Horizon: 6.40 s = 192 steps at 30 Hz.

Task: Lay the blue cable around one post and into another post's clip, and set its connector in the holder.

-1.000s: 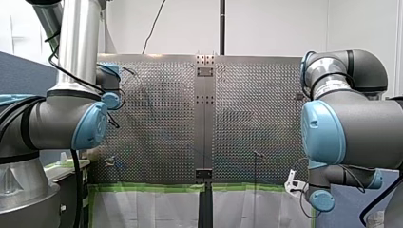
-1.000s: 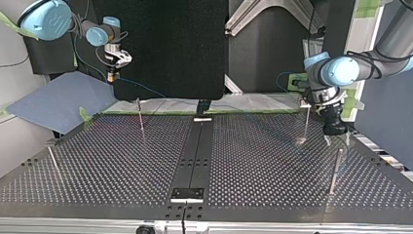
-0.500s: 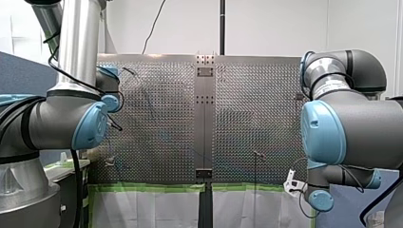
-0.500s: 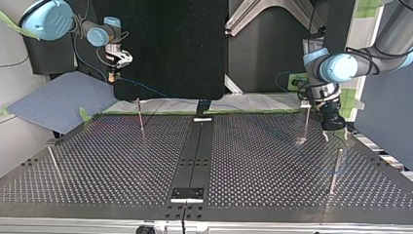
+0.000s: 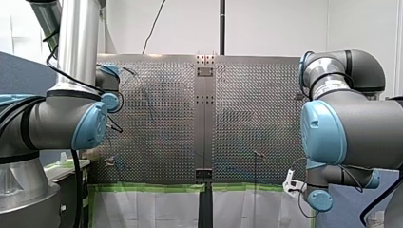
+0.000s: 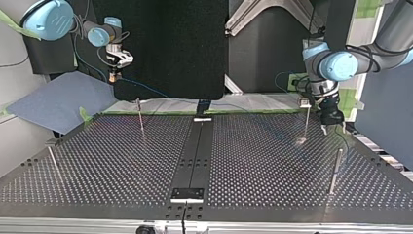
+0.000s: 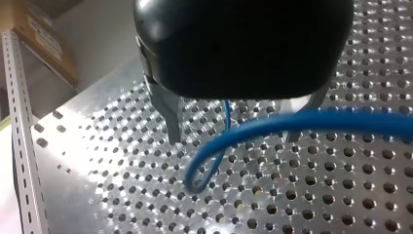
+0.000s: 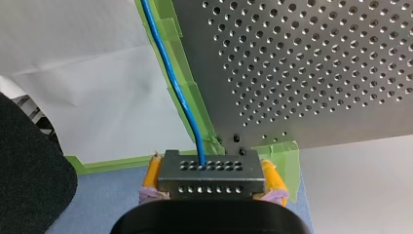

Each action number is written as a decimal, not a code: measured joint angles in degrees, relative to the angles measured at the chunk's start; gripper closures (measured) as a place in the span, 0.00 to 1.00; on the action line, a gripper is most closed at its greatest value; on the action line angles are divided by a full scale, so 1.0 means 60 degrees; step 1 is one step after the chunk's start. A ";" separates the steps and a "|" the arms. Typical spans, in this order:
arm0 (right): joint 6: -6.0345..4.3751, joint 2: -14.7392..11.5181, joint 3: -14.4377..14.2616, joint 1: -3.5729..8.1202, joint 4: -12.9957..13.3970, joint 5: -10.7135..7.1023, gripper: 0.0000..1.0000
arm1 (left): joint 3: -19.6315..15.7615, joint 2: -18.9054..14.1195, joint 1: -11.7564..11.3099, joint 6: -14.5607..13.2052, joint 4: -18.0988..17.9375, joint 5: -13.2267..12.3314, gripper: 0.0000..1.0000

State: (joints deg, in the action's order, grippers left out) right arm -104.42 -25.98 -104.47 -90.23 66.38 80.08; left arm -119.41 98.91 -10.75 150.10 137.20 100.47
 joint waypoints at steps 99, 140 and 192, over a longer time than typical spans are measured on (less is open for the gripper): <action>-0.0163 0.0001 0.0176 -0.0272 -0.0134 0.0029 1.00 | 0.2621 -0.3832 0.0818 -0.7361 0.7031 -0.0225 0.00; -0.0163 0.0004 0.0203 -0.0381 -0.0222 -0.0004 1.00 | 0.2753 -0.3721 0.1191 -0.9773 1.0519 0.0111 0.00; -0.0163 0.0007 0.0202 -0.0443 -0.0223 0.0015 1.00 | 0.2741 -0.3724 0.1400 -0.9442 1.0886 0.1157 0.00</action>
State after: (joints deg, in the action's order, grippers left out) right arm -105.40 -25.93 -103.26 -92.89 65.05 80.16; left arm -102.97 76.56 -2.35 93.44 202.51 107.41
